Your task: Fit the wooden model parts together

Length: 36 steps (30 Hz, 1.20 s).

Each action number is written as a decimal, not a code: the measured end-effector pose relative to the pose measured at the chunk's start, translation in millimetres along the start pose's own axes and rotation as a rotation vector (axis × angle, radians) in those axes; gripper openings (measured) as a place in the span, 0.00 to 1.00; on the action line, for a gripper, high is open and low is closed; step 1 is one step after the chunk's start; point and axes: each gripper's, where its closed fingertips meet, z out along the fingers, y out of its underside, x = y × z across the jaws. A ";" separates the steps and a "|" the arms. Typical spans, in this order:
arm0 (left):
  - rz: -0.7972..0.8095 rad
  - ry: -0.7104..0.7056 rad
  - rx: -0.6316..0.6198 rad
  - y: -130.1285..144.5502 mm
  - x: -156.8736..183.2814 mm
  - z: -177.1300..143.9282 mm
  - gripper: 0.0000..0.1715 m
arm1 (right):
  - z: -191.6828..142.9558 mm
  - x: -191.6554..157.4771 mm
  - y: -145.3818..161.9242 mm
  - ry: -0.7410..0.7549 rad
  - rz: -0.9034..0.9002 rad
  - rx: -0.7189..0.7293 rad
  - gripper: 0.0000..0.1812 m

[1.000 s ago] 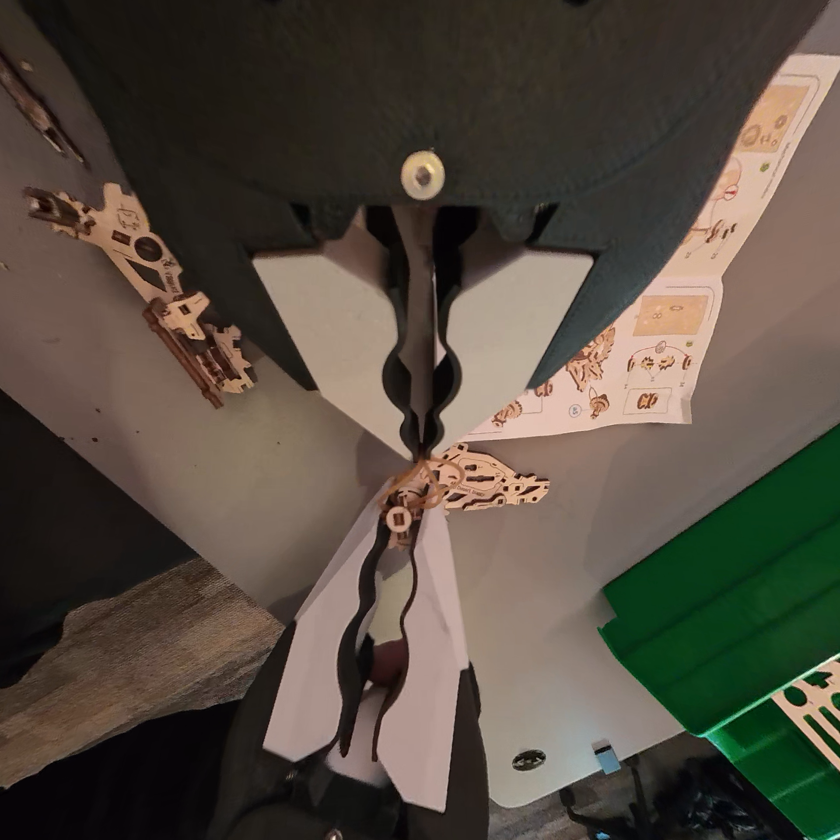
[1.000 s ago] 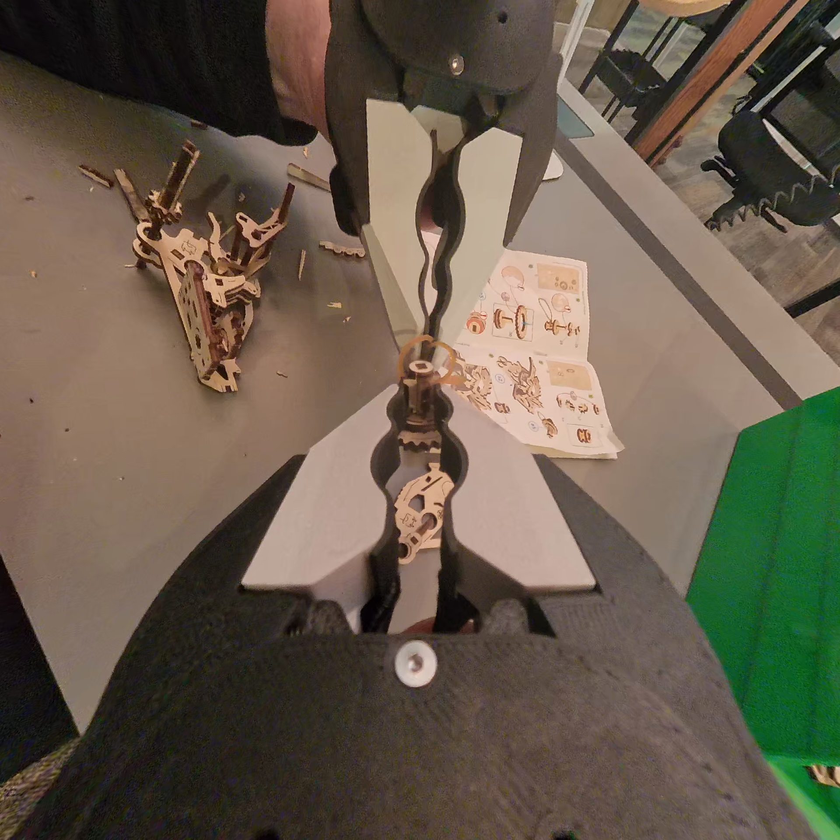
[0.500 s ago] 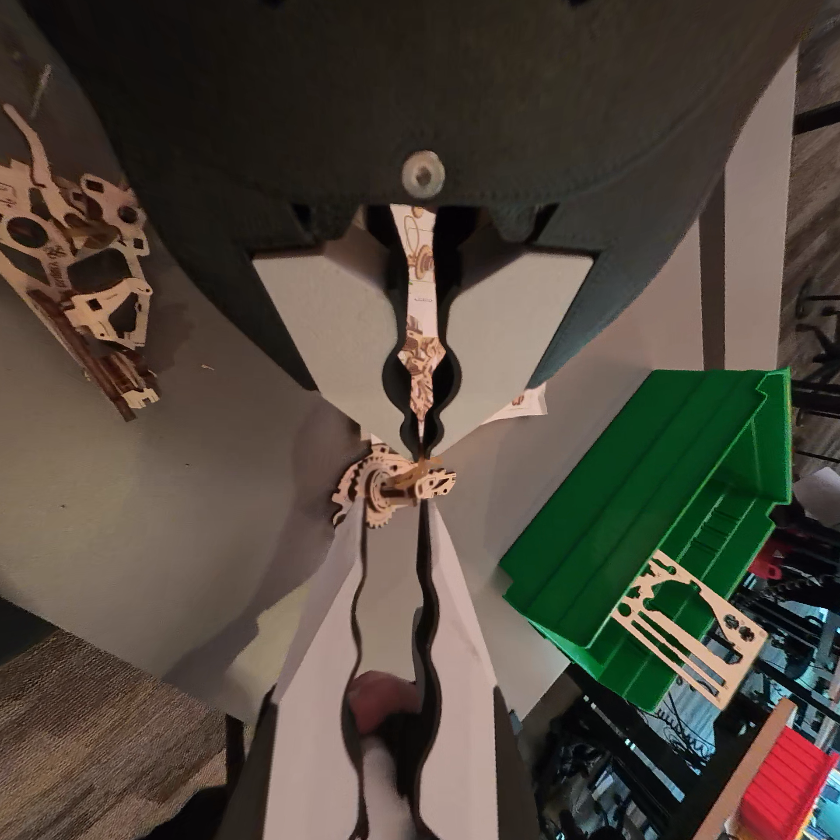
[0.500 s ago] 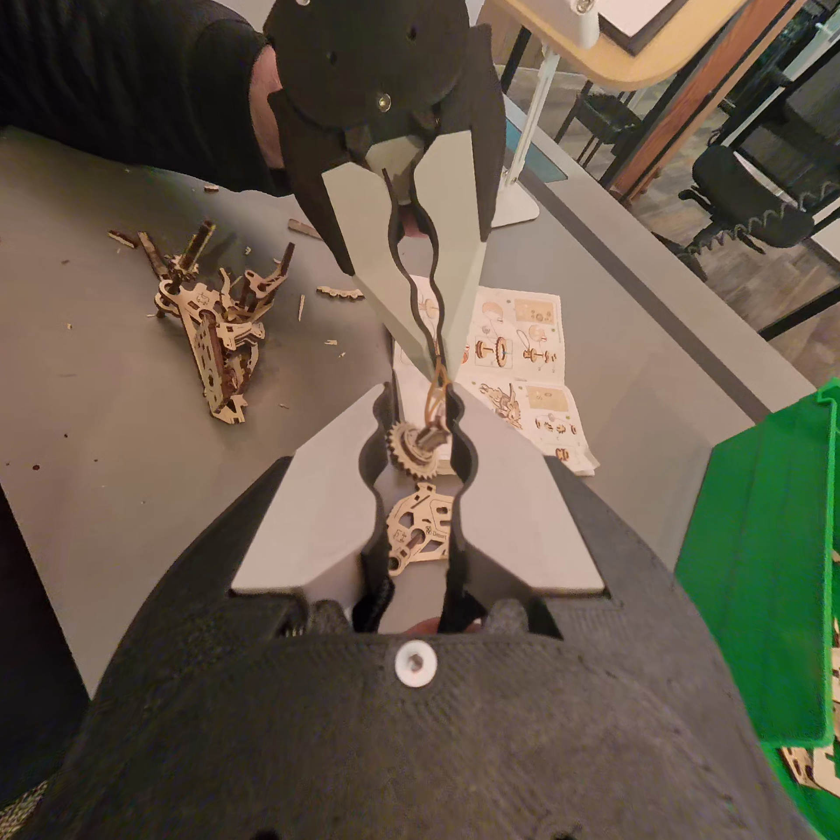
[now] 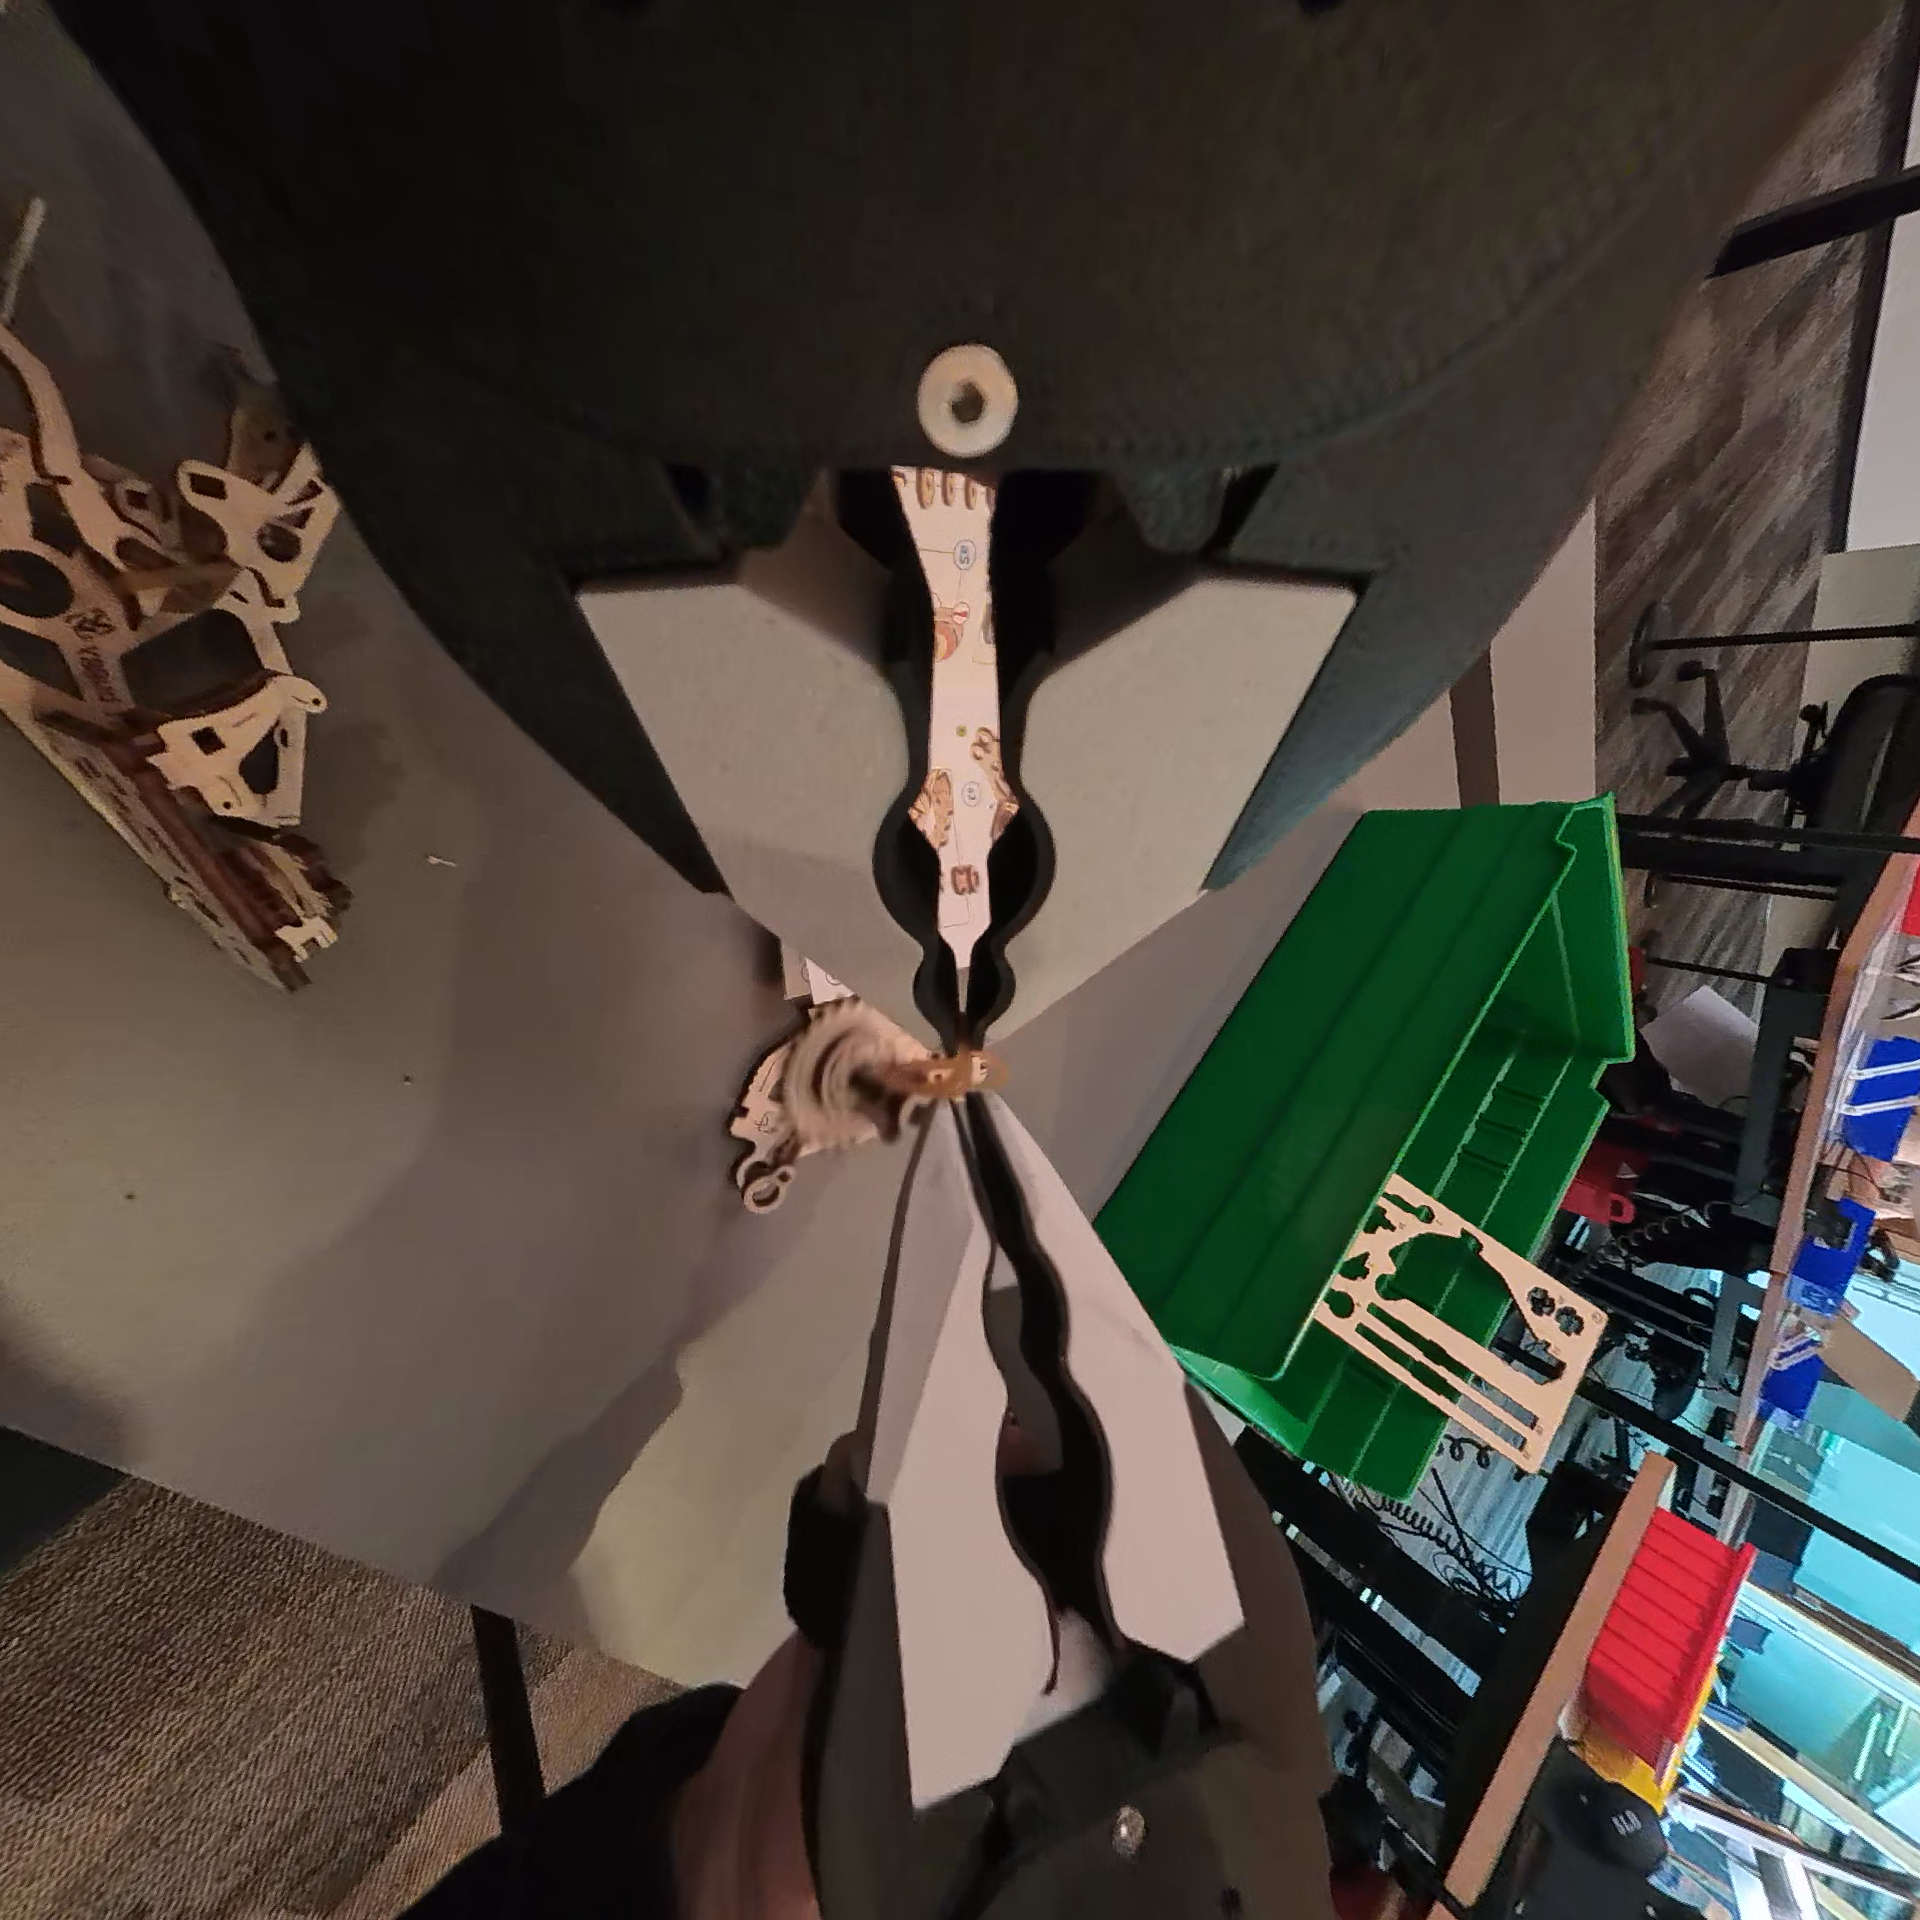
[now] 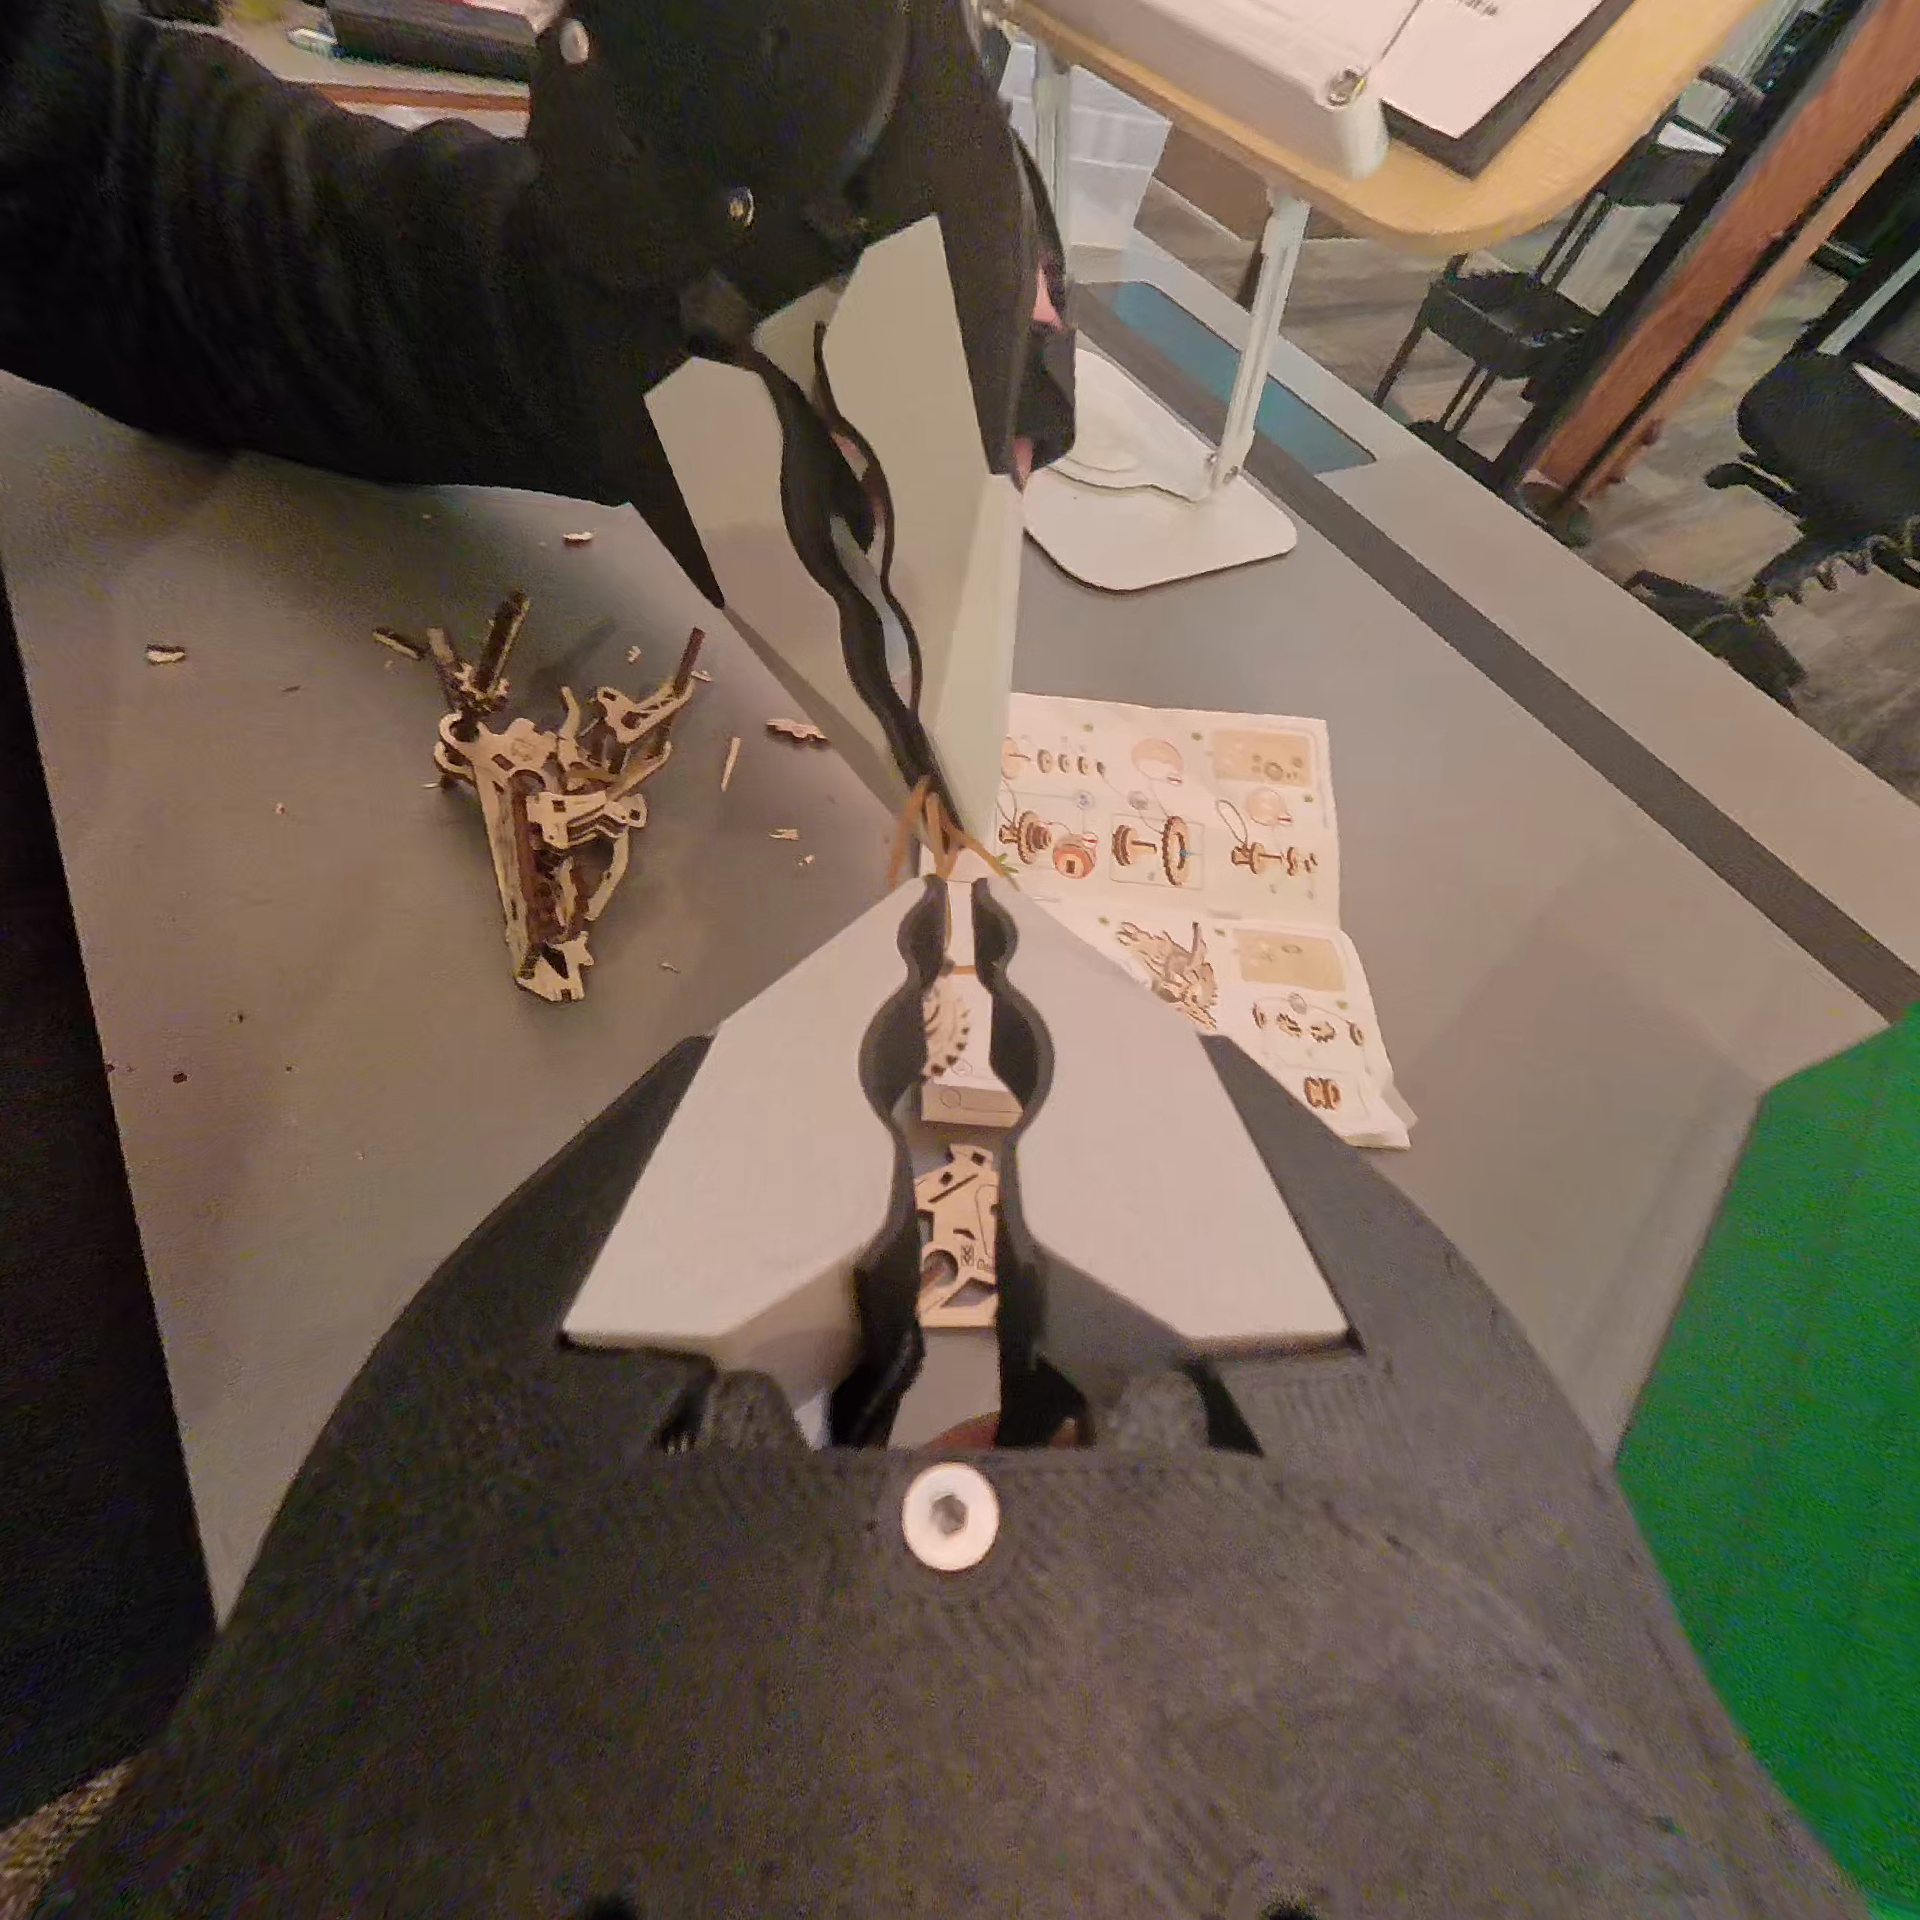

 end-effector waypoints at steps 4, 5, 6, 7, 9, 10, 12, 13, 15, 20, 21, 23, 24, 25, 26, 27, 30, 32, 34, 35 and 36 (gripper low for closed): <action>0.008 0.001 0.004 -2.8 0.1 -1.5 0.00 | 5.1 1.8 1.2 0.009 0.002 0.000 0.00; 0.010 0.003 0.005 -3.3 0.4 -1.8 0.00 | 5.6 2.5 0.7 0.011 0.003 0.005 0.00; 0.012 0.003 0.004 -3.6 0.3 -2.0 0.00 | 5.9 2.7 0.3 0.011 0.002 0.006 0.00; 0.013 0.002 0.002 -3.3 0.1 -2.1 0.00 | 6.2 2.9 -0.2 0.010 0.002 0.008 0.00; 0.018 0.003 0.003 -3.6 0.4 -2.4 0.00 | 6.0 3.1 -2.7 0.002 0.011 0.025 0.00; 0.017 -0.001 0.003 -3.7 -0.4 -2.5 0.00 | 5.9 3.4 -2.8 -0.003 0.016 0.028 0.00; 0.013 0.001 0.000 -3.1 -0.5 -2.1 0.00 | 8.3 3.4 -0.1 -0.005 0.006 0.015 0.00; 0.014 -0.001 -0.002 -2.4 -0.7 -1.8 0.00 | 9.7 0.9 0.3 -0.019 0.003 0.015 0.00; 0.007 0.002 -0.006 -1.1 -0.6 -1.3 0.00 | 11.5 -3.8 -0.7 -0.046 0.002 0.027 0.00; -0.011 -0.007 -0.009 1.9 -3.8 -1.6 0.00 | 9.8 -5.1 -4.8 -0.076 0.037 0.084 0.00; -0.014 -0.010 -0.010 2.4 -4.3 -1.2 0.00 | 9.8 -4.3 -5.1 -0.071 0.039 0.089 0.00; -0.020 -0.012 -0.008 2.6 -4.6 -0.5 0.00 | 9.2 -4.6 -6.8 -0.070 0.037 0.101 0.00; -0.025 -0.016 -0.007 2.6 -5.4 -0.3 0.00 | 9.0 -4.2 -7.1 -0.067 0.038 0.104 0.00; -0.028 -0.018 -0.006 2.6 -5.8 0.0 0.00 | 9.1 -4.1 -7.2 -0.066 0.042 0.107 0.00; -0.028 -0.024 -0.007 3.0 -6.5 0.0 0.00 | 9.2 -4.2 -7.5 -0.068 0.048 0.112 0.00; -0.024 -0.034 -0.007 3.2 -7.9 -0.2 0.00 | 9.2 -4.1 -7.7 -0.069 0.057 0.118 0.01; -0.024 -0.046 -0.003 2.9 -9.6 -0.5 0.00 | 9.0 -1.8 -7.4 -0.064 0.095 0.128 0.02; -0.023 -0.057 0.006 1.3 -10.8 -0.7 0.00 | 9.6 0.8 -5.8 -0.054 0.125 0.126 0.04; -0.022 -0.071 0.008 0.1 -12.1 -0.4 0.00 | 10.0 2.5 -5.1 -0.042 0.142 0.127 0.04; -0.019 -0.070 0.008 -0.4 -11.4 0.2 0.00 | 11.0 2.6 -5.3 -0.041 0.151 0.128 0.04; -0.014 -0.076 0.003 -0.2 -11.6 0.5 0.00 | 12.1 2.7 -5.6 -0.038 0.155 0.127 0.04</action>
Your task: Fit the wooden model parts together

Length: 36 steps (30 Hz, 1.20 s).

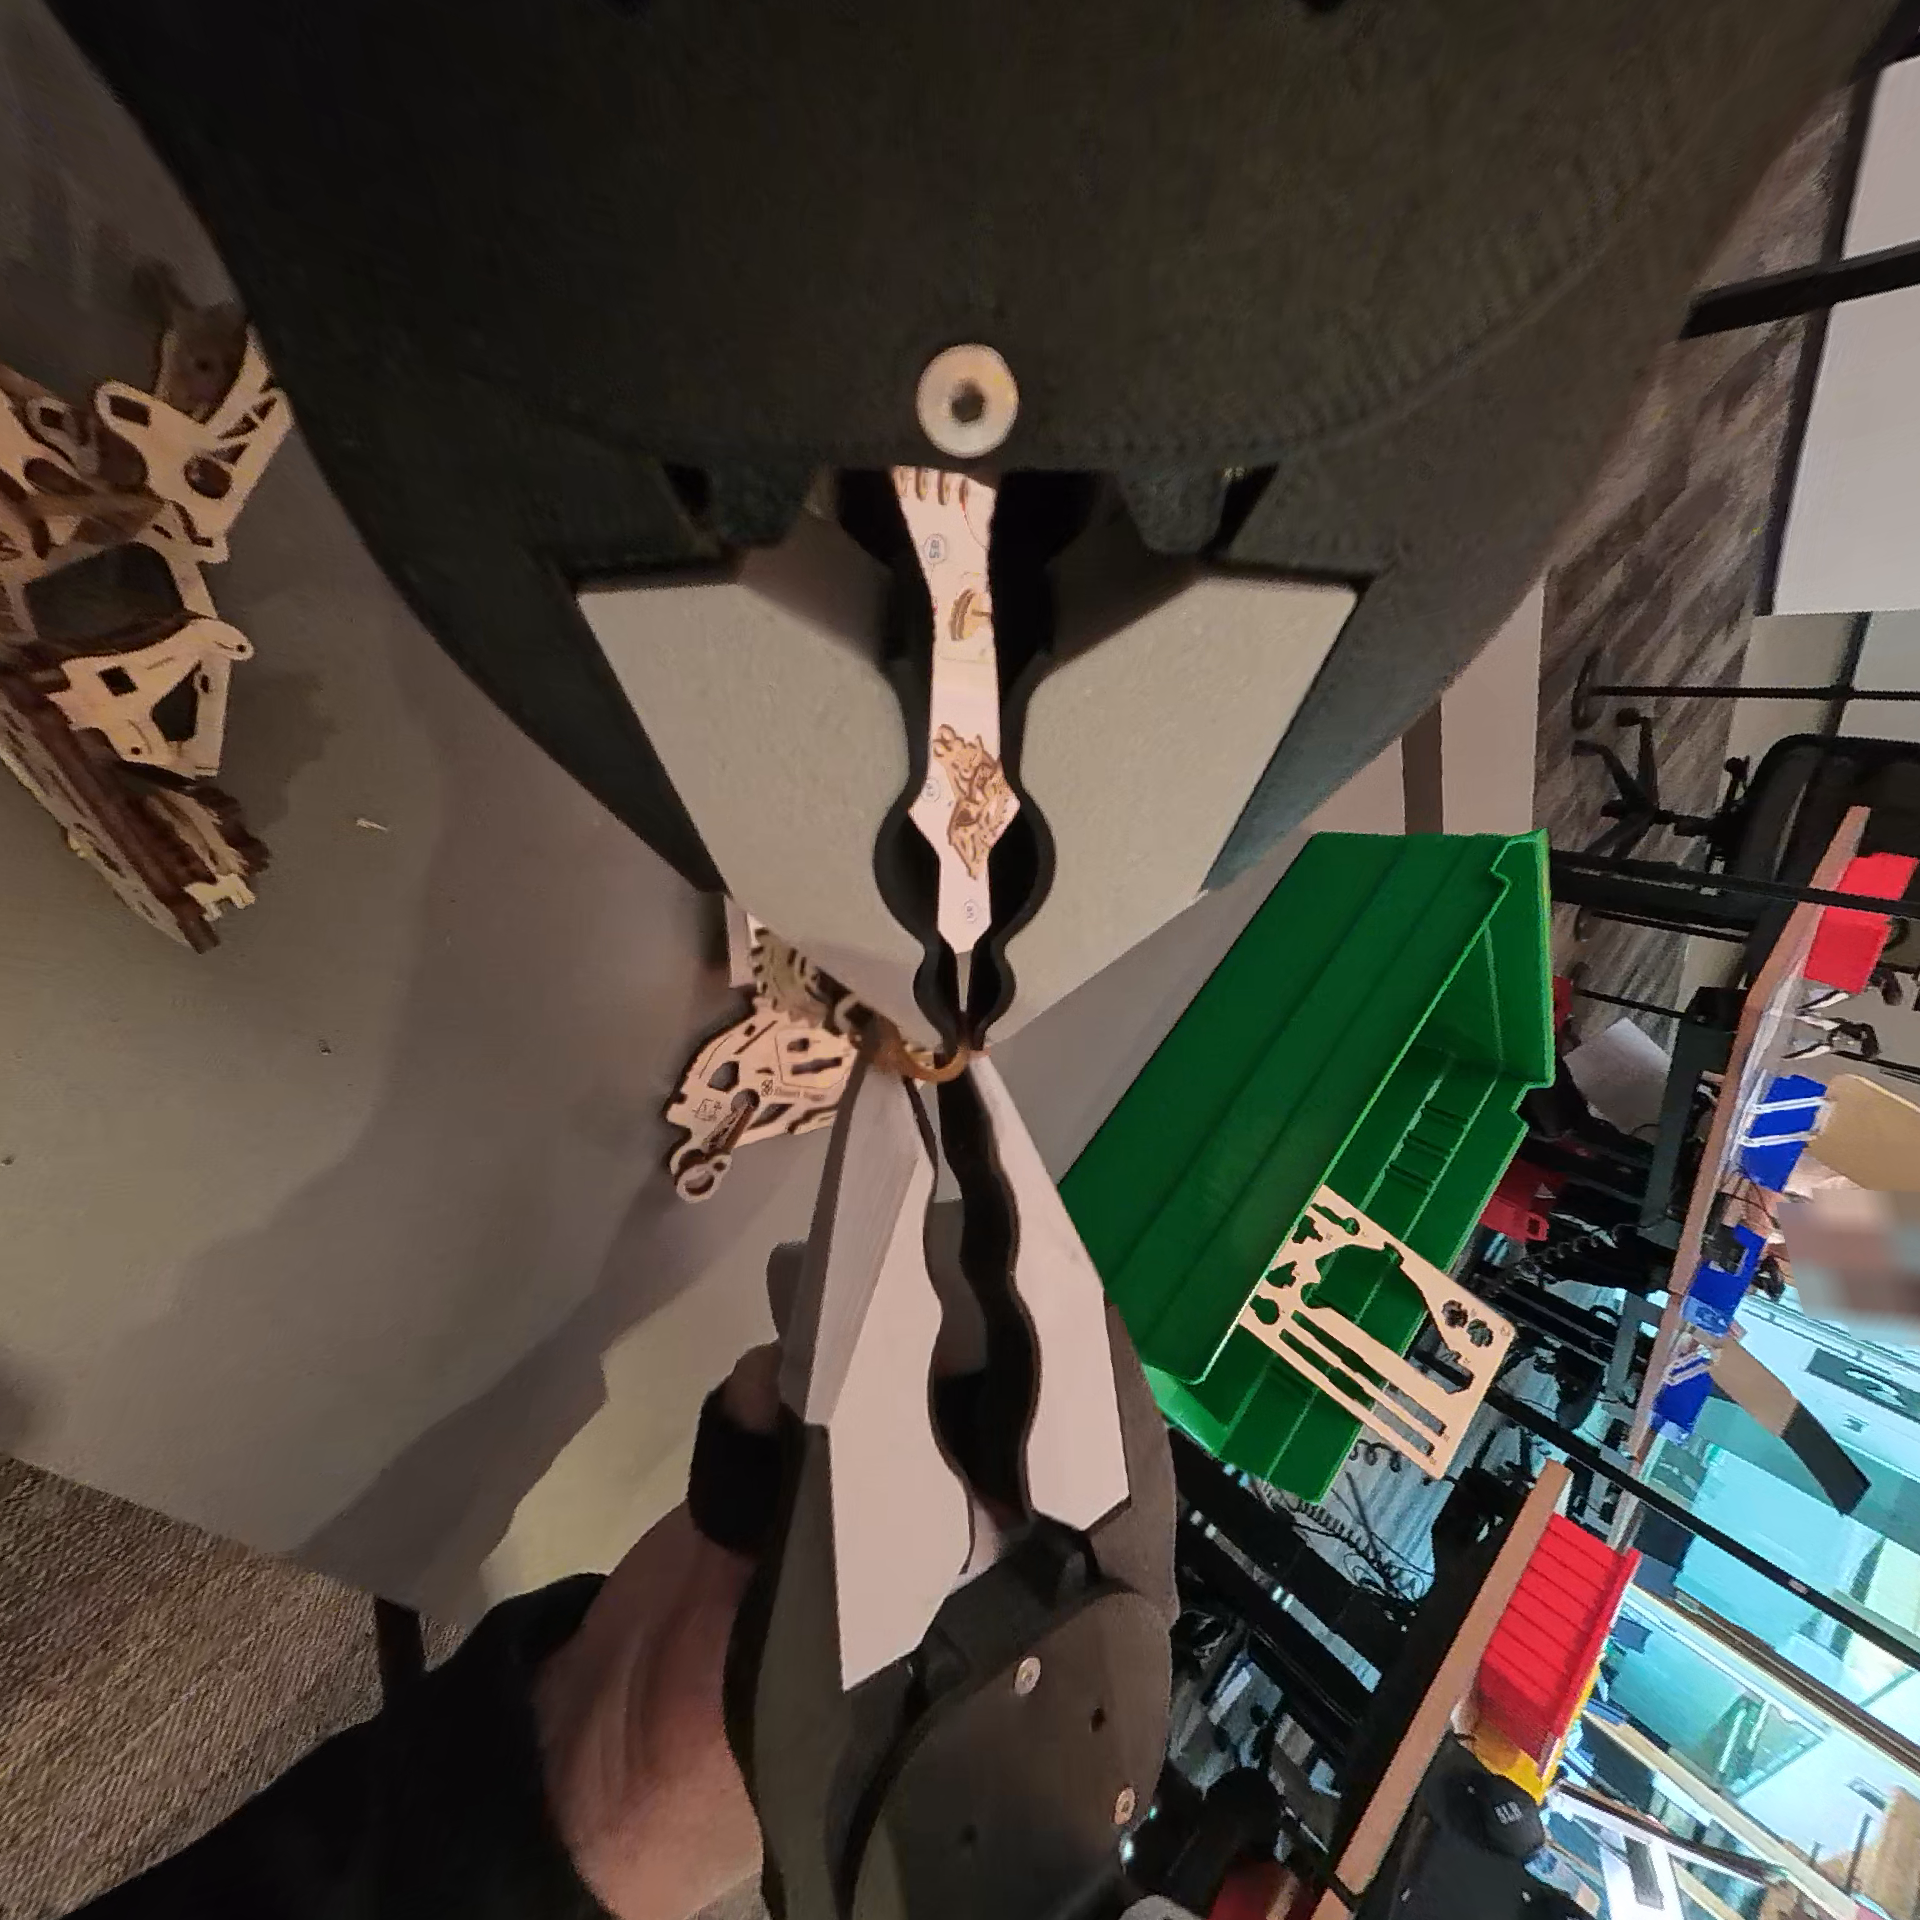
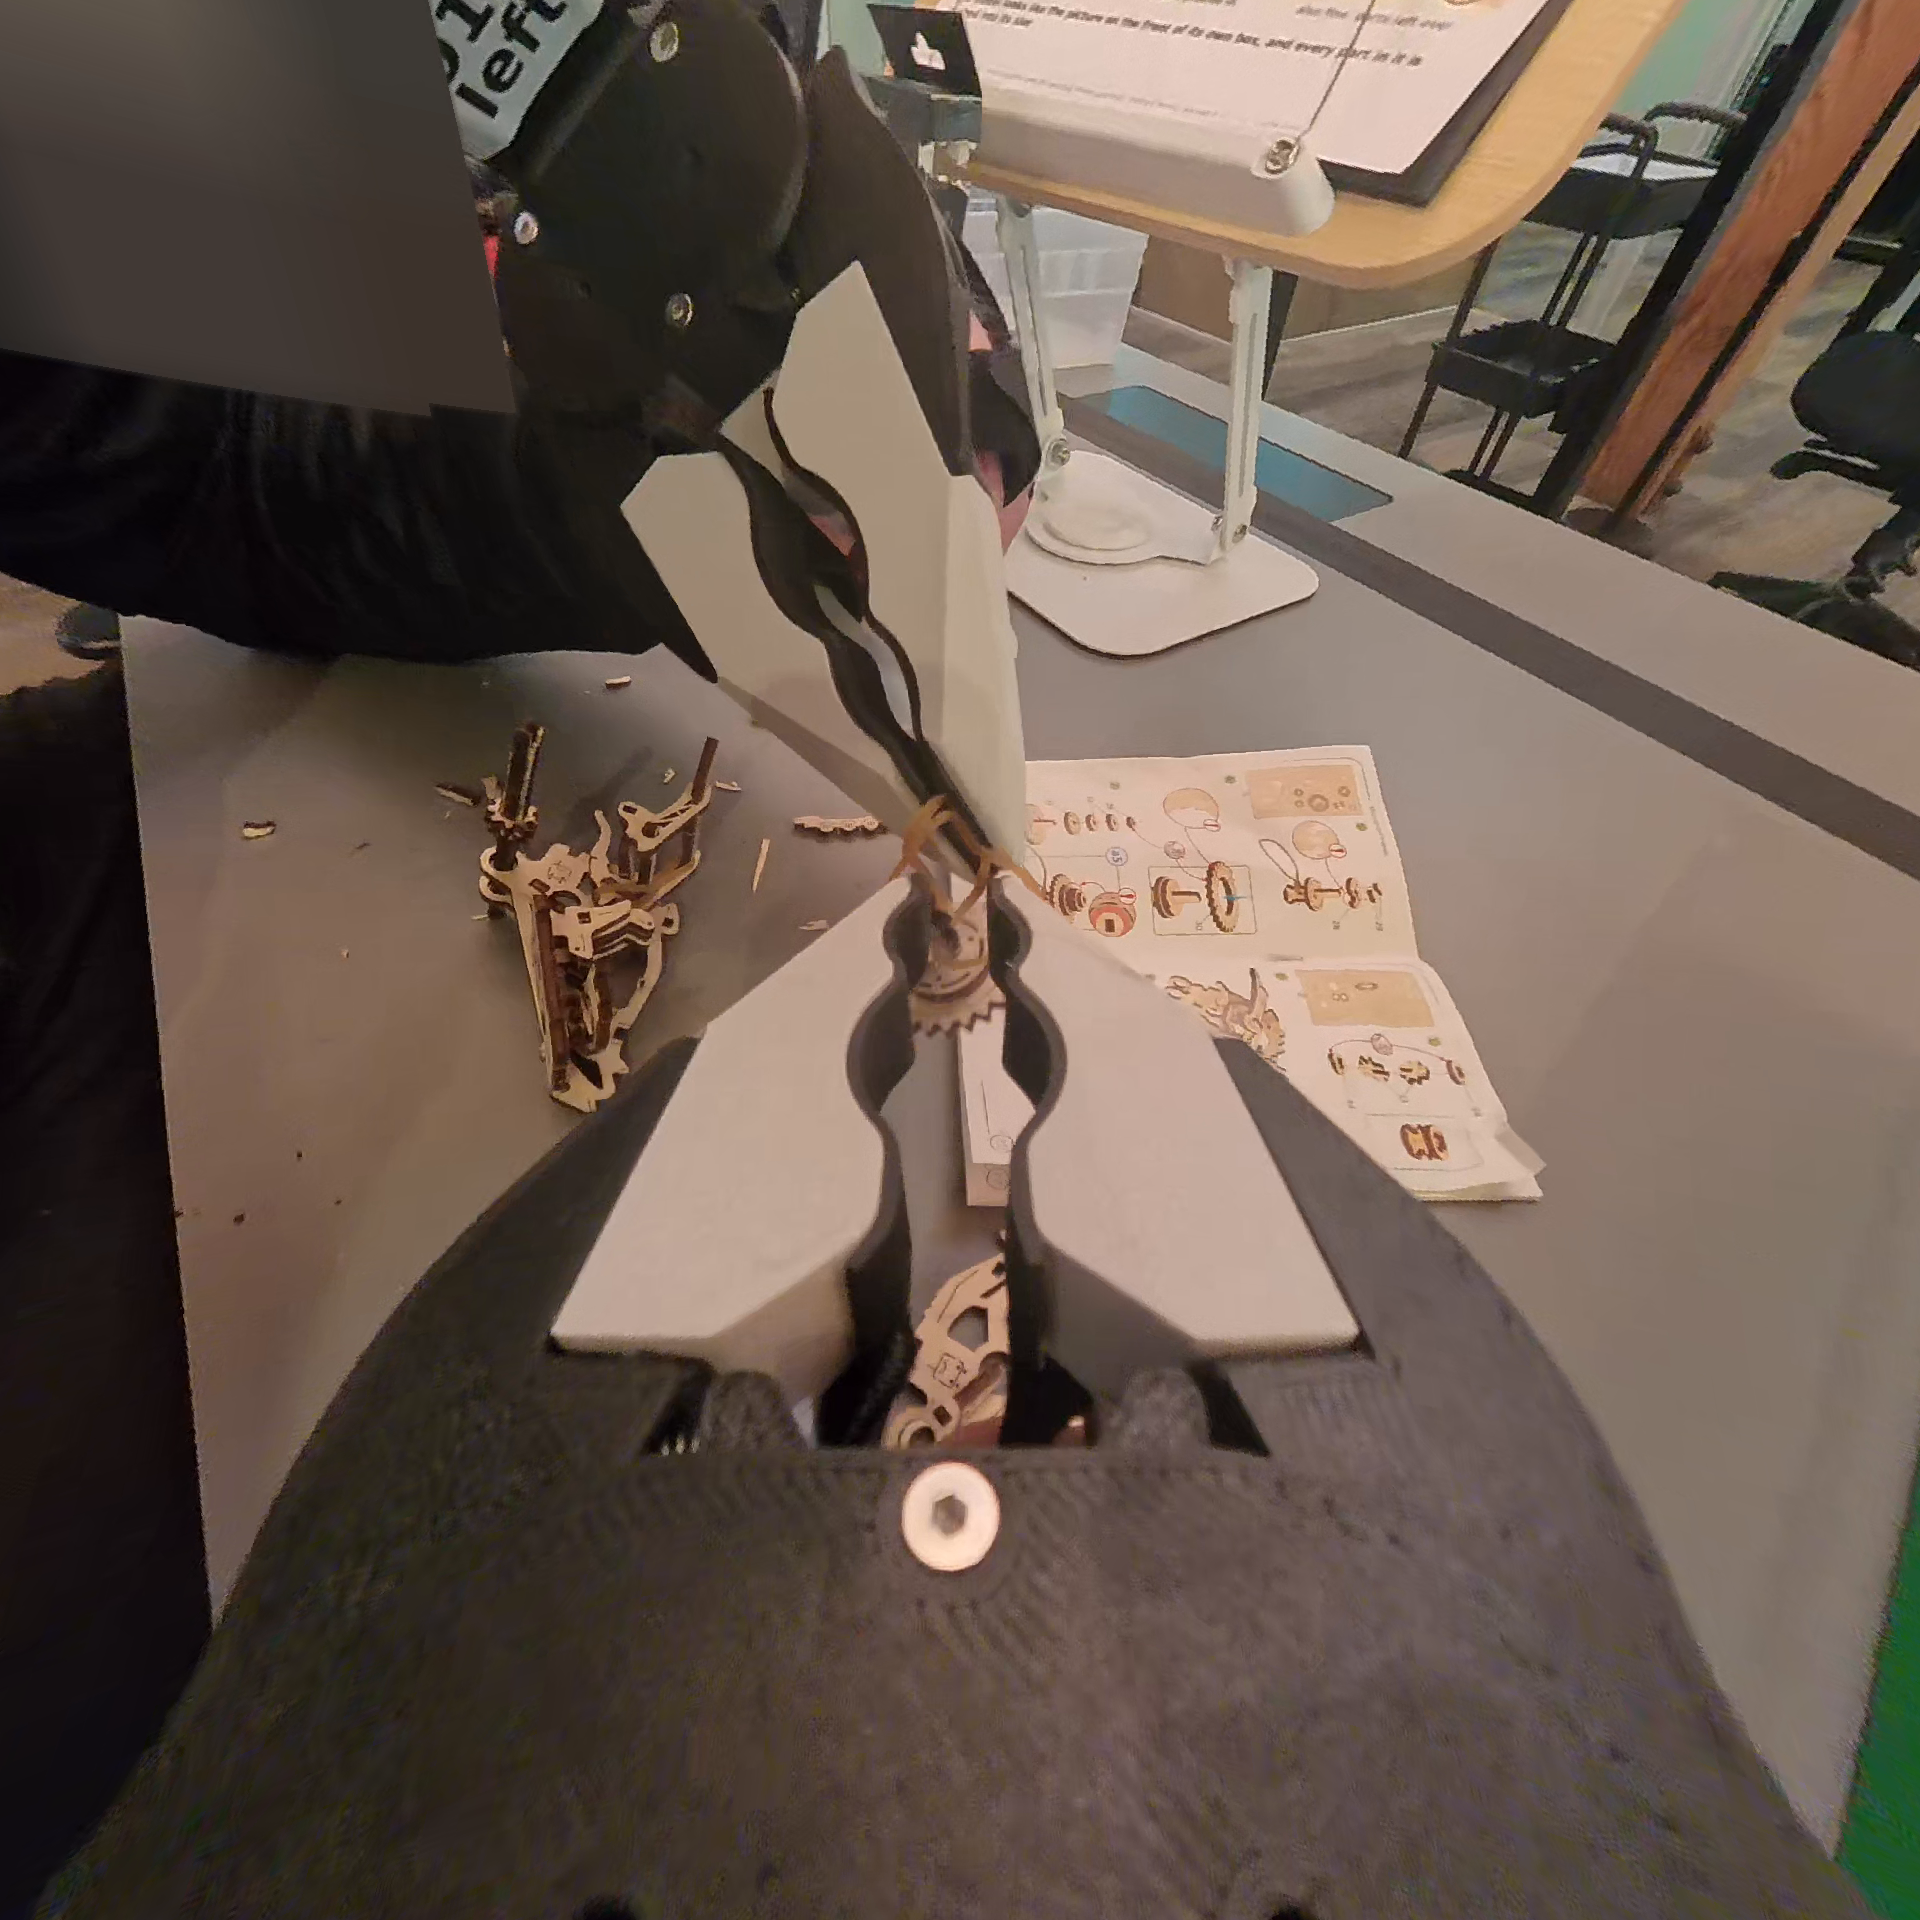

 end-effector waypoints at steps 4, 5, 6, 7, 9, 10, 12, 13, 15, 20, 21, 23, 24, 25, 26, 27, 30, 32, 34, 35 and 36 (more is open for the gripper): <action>0.002 -0.013 0.008 -1.6 -1.8 -0.9 0.00 | 0.4 3.8 -0.8 0.016 0.033 0.011 0.00; -0.001 -0.015 0.011 -2.1 -2.4 -1.2 0.00 | 0.2 3.7 -1.4 0.014 0.039 0.016 0.00; -0.001 -0.017 0.013 -2.1 -2.8 -1.3 0.00 | 0.2 4.1 -1.8 0.017 0.044 0.020 0.00; -0.002 -0.016 0.012 -1.7 -2.8 -1.4 0.00 | 0.5 4.5 -1.7 0.019 0.052 0.020 0.00; -0.008 -0.016 0.017 -1.8 -3.5 -1.7 0.00 | -0.2 5.2 -2.5 0.025 0.054 0.024 0.00; -0.013 -0.016 0.015 -0.9 -4.4 -2.0 0.00 | -1.5 6.4 -3.7 0.031 0.057 0.030 0.00; -0.020 -0.020 0.019 0.5 -6.6 -2.9 0.00 | -4.4 8.3 -6.8 0.035 0.069 0.049 0.00; -0.028 -0.018 0.027 -0.2 -7.0 -3.3 0.00 | -5.6 8.8 -7.9 0.035 0.071 0.055 0.00; -0.035 -0.014 0.032 -0.4 -6.7 -3.1 0.00 | -6.7 9.7 -9.1 0.041 0.069 0.058 0.00; -0.068 -0.003 0.043 2.9 -8.1 -3.5 0.00 | -10.3 11.6 -14.4 0.033 0.107 0.098 0.00; -0.078 -0.002 0.048 3.6 -9.4 -4.6 0.00 | -12.0 12.2 -16.0 0.034 0.112 0.109 0.00; -0.109 0.011 0.063 3.6 -11.2 -6.5 0.02 | -14.3 13.4 -17.5 0.038 0.117 0.114 0.00; -0.126 0.017 0.069 3.5 -12.1 -7.3 0.04 | -15.0 13.9 -17.5 0.042 0.112 0.110 0.00; -0.141 0.026 0.078 3.0 -12.5 -8.4 0.06 | -15.9 14.0 -18.7 0.043 0.113 0.112 0.00; -0.153 0.030 0.086 2.0 -13.4 -9.6 0.08 | -16.5 14.2 -19.2 0.044 0.113 0.110 0.00; -0.161 0.030 0.097 0.0 -14.7 -11.3 0.09 | -16.7 14.7 -18.9 0.051 0.104 0.100 0.00; -0.181 0.032 0.129 -11.6 -17.8 -17.5 0.15 | -15.5 16.7 -15.8 0.075 0.094 0.052 0.00; -0.179 0.030 0.153 -25.1 -18.6 -22.5 0.16 | -14.8 17.8 -14.9 0.094 0.086 0.022 0.00; -0.198 0.015 0.129 -29.8 -21.1 -22.2 0.17 | -13.7 19.2 -14.0 0.125 0.056 -0.017 0.00; -0.225 0.011 0.092 -27.2 -22.4 -19.4 0.18 | -12.8 19.7 -13.6 0.143 0.034 -0.040 0.00; -0.253 0.026 0.066 -25.5 -20.9 -16.7 0.19 | -11.5 19.5 -13.0 0.160 0.003 -0.067 0.00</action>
